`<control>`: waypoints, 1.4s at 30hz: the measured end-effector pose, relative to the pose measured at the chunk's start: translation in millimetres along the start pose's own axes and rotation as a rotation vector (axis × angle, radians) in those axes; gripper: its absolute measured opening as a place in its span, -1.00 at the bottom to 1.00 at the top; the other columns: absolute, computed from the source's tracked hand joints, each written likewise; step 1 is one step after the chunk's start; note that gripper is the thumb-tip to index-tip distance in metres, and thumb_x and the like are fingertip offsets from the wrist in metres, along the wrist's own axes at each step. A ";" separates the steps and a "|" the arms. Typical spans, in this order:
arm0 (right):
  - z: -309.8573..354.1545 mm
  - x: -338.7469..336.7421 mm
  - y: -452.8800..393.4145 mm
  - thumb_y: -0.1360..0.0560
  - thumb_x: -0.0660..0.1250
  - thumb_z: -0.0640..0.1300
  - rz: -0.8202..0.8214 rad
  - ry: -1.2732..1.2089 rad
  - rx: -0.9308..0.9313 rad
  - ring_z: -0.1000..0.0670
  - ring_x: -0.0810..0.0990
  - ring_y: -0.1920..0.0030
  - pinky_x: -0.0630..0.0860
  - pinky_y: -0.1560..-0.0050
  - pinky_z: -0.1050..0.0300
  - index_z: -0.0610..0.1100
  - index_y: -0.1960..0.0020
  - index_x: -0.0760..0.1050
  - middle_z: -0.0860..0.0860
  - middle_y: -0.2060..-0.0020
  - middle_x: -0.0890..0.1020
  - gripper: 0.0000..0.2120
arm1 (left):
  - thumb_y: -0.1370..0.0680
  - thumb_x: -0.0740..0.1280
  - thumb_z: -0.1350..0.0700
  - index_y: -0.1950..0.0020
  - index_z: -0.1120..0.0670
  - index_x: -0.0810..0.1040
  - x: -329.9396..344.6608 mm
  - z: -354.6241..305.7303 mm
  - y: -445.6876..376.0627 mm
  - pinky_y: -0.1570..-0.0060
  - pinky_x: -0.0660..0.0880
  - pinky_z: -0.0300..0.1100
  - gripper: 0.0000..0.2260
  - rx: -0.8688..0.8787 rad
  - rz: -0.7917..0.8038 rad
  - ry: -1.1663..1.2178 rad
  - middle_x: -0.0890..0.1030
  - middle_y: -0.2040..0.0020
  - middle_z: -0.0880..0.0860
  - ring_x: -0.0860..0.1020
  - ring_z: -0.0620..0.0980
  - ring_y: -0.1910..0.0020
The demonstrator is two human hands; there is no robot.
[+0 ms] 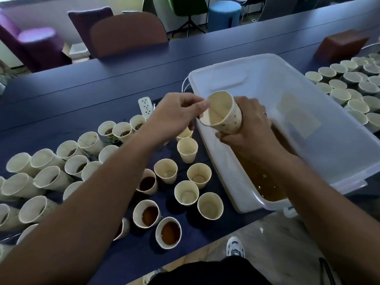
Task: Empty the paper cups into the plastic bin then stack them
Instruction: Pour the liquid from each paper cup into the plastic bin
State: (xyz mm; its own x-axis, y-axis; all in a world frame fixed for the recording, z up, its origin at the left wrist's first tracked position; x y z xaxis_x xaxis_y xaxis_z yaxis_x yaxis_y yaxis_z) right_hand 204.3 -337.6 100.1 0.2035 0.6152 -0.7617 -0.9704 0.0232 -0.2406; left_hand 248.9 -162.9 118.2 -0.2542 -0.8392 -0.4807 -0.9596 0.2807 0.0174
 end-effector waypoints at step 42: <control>33.2 60.7 -5.2 -0.53 0.40 -0.10 0.114 0.048 -0.148 0.12 0.46 0.26 0.25 -0.06 0.07 0.03 -0.21 0.42 0.15 0.27 0.43 -0.71 | -0.63 0.30 0.16 -0.41 0.06 0.44 -118.1 238.2 -89.0 -0.05 0.55 0.01 -0.66 -0.508 -0.137 -0.771 0.58 -0.28 0.11 0.55 0.11 -0.17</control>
State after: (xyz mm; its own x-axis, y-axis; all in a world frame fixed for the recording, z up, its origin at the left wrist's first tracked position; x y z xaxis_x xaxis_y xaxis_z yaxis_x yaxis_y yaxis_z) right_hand 217.4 -274.2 75.1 0.1032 0.5685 -0.8162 -0.9585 -0.1623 -0.2343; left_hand 393.0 22.2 -35.4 -0.1593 -0.2574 -0.9531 -0.9593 -0.1878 0.2111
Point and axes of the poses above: each hand's wrist, its own y-axis away from the middle knuckle, its own x-axis out of the palm, z = x × y, the point moved 7 cm from there along -y, towards the middle knuckle
